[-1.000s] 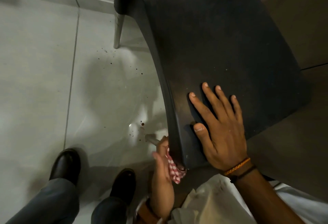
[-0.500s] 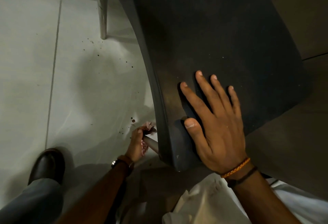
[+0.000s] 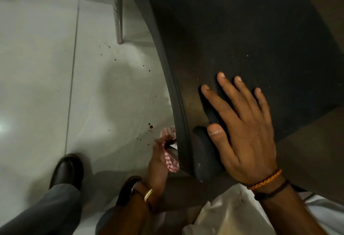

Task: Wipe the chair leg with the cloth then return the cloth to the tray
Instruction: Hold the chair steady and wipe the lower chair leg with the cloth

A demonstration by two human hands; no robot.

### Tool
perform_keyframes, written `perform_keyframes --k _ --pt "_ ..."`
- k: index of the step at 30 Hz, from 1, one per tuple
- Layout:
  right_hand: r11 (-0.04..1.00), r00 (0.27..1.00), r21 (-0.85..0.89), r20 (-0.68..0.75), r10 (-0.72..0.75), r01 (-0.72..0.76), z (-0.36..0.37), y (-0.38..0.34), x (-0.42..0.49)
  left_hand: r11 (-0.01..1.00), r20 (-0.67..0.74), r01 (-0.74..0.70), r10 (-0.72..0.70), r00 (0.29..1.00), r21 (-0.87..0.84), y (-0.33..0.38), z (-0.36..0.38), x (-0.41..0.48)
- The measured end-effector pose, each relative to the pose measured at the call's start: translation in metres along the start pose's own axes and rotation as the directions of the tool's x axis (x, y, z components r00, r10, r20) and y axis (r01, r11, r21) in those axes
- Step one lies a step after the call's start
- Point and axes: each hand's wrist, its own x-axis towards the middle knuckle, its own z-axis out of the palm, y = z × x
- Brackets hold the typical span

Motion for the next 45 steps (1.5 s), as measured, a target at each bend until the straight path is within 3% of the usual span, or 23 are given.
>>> perform_keyframes --k 1,3,8,13,17,20,24,27,32,36,41,45 --pt "1.000 1.000 -0.004 0.008 0.002 -0.002 -0.001 0.000 0.000 0.999 0.048 -0.036 0.038 0.998 -0.038 -0.003 0.005 -0.025" --pt "1.000 1.000 -0.007 0.024 0.005 -0.005 -0.002 -0.001 0.001 0.993 0.014 -0.121 0.121 0.993 -0.005 0.006 0.025 -0.062" --pt "1.000 0.999 -0.016 0.048 0.005 -0.005 -0.003 -0.002 0.000 0.971 -0.041 -0.045 0.036 0.999 -0.234 0.029 0.060 -0.080" --pt "1.000 0.999 -0.006 0.050 0.003 -0.003 -0.003 -0.001 0.000 0.977 -0.173 0.190 -0.205 0.963 -0.100 0.017 0.032 -0.002" --pt "1.000 1.000 0.003 0.023 -0.005 0.005 0.000 0.001 -0.002 0.990 -0.104 0.124 -0.131 0.986 -0.070 -0.020 -0.008 0.075" --pt "1.000 1.000 0.017 -0.001 -0.009 0.009 0.003 0.001 -0.003 0.987 -0.151 0.150 -0.140 0.979 0.057 -0.035 -0.030 0.122" --pt "1.000 1.000 0.029 -0.011 -0.001 0.002 0.004 0.001 -0.002 0.985 -0.182 0.154 -0.137 0.974 0.079 -0.050 -0.046 0.151" --pt "1.000 1.000 0.024 -0.011 -0.002 0.003 0.002 0.000 -0.002 0.988 -0.191 0.147 -0.136 0.972 0.047 -0.048 -0.037 0.129" --pt "1.000 0.999 0.001 0.031 0.014 -0.014 0.000 0.000 0.000 0.954 -0.187 0.082 -0.140 0.972 -0.288 -0.007 0.005 0.054" --pt "1.000 0.997 -0.011 0.069 0.021 -0.021 -0.003 0.000 0.000 0.936 -0.130 0.015 -0.065 0.989 -0.353 0.026 0.045 -0.032" --pt "0.999 0.994 -0.021 0.101 0.033 -0.031 -0.007 -0.001 0.000 0.977 0.010 0.002 0.000 1.000 -0.213 0.021 0.051 -0.085" --pt "1.000 0.995 -0.014 0.095 0.028 -0.026 -0.007 -0.001 0.000 0.999 -0.153 0.005 -0.013 0.988 -0.046 0.000 0.039 -0.027"
